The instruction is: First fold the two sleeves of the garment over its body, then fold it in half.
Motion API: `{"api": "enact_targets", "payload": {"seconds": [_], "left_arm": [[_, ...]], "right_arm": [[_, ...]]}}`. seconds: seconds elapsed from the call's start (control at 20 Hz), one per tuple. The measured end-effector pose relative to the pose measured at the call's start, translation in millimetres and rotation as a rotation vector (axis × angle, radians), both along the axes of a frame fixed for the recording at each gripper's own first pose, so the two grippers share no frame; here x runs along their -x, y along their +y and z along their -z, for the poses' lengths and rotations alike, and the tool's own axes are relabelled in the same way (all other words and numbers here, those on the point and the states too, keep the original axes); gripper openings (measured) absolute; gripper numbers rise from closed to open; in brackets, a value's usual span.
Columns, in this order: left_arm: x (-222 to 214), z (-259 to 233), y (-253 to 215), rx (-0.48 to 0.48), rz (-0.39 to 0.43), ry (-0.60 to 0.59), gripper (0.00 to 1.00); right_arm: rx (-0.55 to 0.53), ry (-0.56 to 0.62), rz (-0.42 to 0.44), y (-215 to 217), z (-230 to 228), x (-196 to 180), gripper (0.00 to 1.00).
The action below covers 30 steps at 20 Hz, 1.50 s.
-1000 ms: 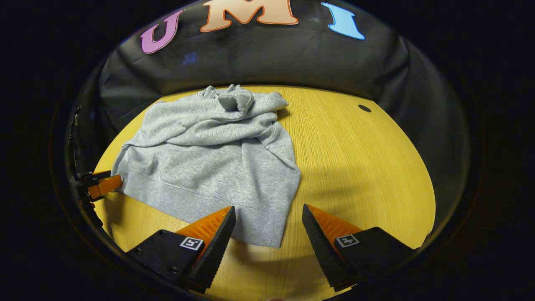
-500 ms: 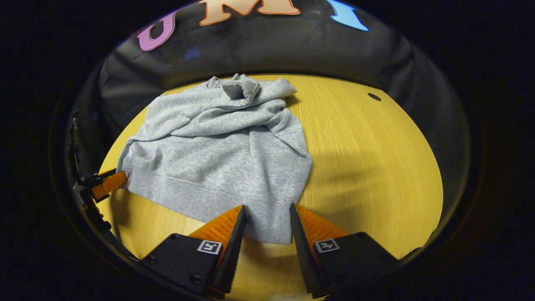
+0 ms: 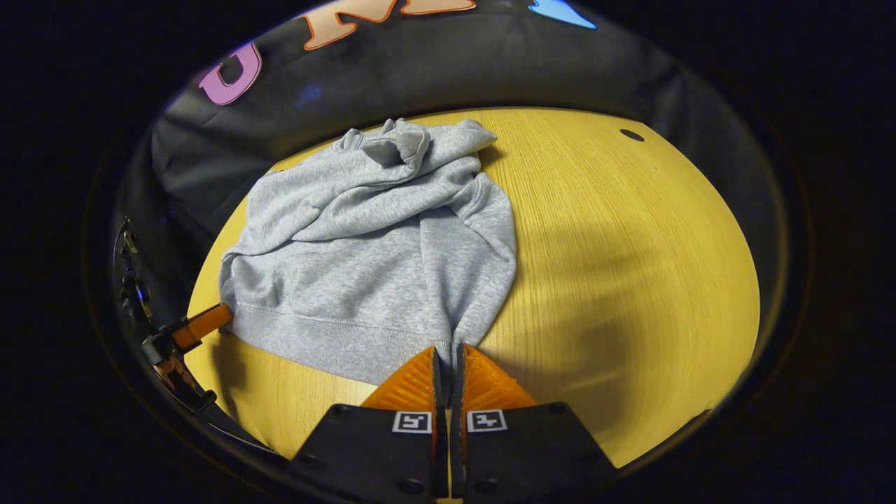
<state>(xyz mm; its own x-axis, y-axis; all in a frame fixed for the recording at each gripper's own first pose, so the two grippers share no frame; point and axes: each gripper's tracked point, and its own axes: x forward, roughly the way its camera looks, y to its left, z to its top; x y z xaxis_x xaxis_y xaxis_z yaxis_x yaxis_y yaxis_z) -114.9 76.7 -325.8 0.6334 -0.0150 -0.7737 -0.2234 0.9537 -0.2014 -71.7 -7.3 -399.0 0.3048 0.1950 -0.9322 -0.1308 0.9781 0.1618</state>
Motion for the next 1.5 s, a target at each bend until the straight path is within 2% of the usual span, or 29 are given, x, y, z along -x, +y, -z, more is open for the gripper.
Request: {"api": "enact_targets", "payload": {"seconds": [0.25, 0.6, 0.85, 1.1, 1.35, 1.5], "left_arm": [[7, -9, -3, 0.013, 0.008, 0.032, 0.00], [5, -12, -4, 0.036, 0.016, 0.062, 0.00], [-5, -25, 1, 0.047, 0.005, 0.066, 0.00], [-25, -62, 4, 0.065, -0.009, 0.010, 0.00], [-53, -86, 8, 0.091, -0.018, -0.036, 0.00], [-67, -96, 11, 0.107, -0.025, -0.055, 0.00]], "right_arm": [[-0.030, 0.007, 0.020, -3, -12, 2, 0.04], [-0.016, 0.022, -0.036, -3, -18, -1, 0.04], [-0.048, 0.033, -0.049, 5, -30, -3, 0.04], [-0.140, 0.021, -0.005, 11, -58, -18, 0.04], [-0.263, -0.001, 0.092, 22, -84, -54, 0.04], [-0.311, -0.018, 0.119, 32, -94, -75, 0.04]]}}
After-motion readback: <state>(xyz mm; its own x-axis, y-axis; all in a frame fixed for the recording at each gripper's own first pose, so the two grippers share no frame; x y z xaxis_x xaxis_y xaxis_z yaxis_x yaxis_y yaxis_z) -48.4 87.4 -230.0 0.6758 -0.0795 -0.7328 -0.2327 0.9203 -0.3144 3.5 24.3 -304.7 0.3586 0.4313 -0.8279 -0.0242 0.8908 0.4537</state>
